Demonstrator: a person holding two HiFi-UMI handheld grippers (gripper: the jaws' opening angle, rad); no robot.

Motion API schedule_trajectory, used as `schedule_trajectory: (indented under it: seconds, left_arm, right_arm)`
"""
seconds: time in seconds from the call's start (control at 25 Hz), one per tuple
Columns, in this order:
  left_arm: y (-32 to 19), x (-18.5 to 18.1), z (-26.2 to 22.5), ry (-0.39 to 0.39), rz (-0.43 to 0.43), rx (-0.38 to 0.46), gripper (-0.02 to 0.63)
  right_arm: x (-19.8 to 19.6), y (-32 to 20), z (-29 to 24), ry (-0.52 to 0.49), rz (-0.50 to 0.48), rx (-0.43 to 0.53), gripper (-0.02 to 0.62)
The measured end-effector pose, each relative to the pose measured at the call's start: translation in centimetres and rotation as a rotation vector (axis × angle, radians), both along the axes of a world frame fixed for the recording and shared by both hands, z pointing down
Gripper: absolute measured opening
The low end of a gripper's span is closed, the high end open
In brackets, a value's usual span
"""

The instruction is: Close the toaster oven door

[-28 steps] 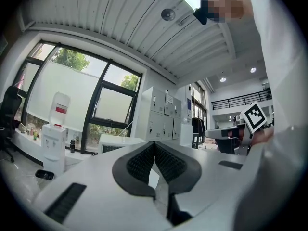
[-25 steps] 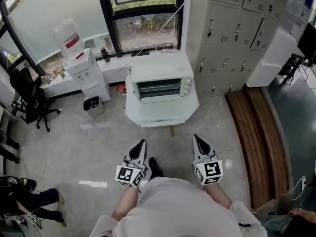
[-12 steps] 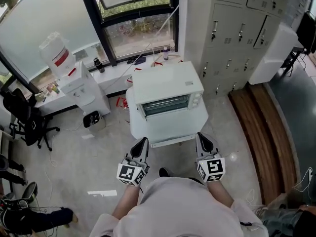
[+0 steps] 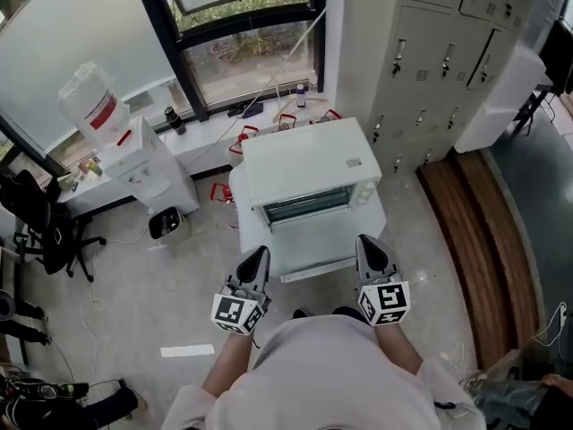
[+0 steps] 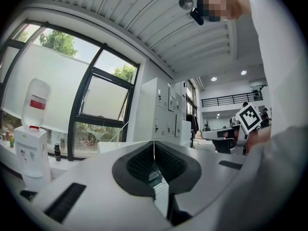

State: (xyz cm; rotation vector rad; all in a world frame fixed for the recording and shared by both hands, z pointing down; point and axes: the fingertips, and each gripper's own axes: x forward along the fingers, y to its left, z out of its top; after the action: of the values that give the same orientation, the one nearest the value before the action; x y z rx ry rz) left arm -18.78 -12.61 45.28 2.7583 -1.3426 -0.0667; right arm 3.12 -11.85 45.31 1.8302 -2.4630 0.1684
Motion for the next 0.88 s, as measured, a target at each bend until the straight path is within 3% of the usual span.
schedule_trajectory:
  seconds: [0.48, 0.88]
  left_arm:
    - [-1.9, 1.1, -0.9, 0.022, -0.082, -0.003, 0.020]
    - [-2.0, 1.9, -1.0, 0.019, -0.110, -0.006, 0.020]
  right_arm:
    - [1.3, -3.2, -1.3, 0.045, -0.067, 0.011, 0.008]
    - [2.2, -3.7, -1.0, 0.000, -0.092, -0.001, 0.008]
